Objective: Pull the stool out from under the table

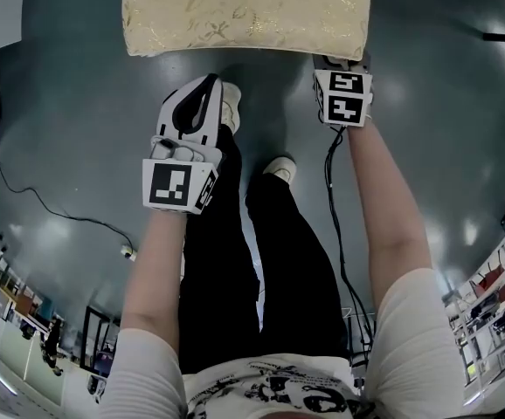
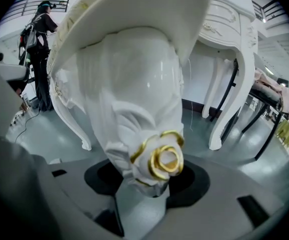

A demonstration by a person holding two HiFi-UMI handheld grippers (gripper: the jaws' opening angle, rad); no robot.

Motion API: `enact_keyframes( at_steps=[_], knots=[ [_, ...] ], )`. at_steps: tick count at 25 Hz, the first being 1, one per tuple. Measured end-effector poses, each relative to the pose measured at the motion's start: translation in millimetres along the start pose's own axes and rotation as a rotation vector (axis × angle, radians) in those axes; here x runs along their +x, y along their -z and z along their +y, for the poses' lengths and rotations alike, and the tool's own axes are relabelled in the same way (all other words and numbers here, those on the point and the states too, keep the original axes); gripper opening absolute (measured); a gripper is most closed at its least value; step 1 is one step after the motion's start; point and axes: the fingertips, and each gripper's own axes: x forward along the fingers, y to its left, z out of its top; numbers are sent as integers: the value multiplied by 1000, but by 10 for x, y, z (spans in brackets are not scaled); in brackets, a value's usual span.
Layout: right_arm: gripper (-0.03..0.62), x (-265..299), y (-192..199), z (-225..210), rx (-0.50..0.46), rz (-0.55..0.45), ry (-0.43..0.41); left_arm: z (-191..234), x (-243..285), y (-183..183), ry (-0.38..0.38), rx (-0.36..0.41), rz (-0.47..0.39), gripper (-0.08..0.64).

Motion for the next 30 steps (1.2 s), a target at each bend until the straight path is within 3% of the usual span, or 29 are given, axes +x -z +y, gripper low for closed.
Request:
enact_keyframes(
  at_steps=[8, 13, 17, 21, 25, 27, 30],
  knots=[
    [241, 37, -11, -23, -6, 24, -13, -22, 31, -52, -12, -33, 2, 20],
    [247, 15, 29, -8, 30, 26, -19, -149, -136, 85, 10, -37, 47, 20],
    [261, -79, 68, -42, 45, 70, 38, -182, -244, 160, 17, -27, 81, 20],
    [259, -371, 174, 0, 129, 152, 101, -258, -303, 75, 44, -30, 103, 20],
    [252, -752, 8, 153, 188, 178, 76, -257, -287, -205, 58, -26, 95, 21],
    [201, -968, -204, 204, 214, 152, 72, -238, -268, -441, 72, -21, 70, 21],
    [72, -1331, -589, 248, 245, 96, 98, -192, -297, -869, 86, -31, 34, 20]
  ],
)
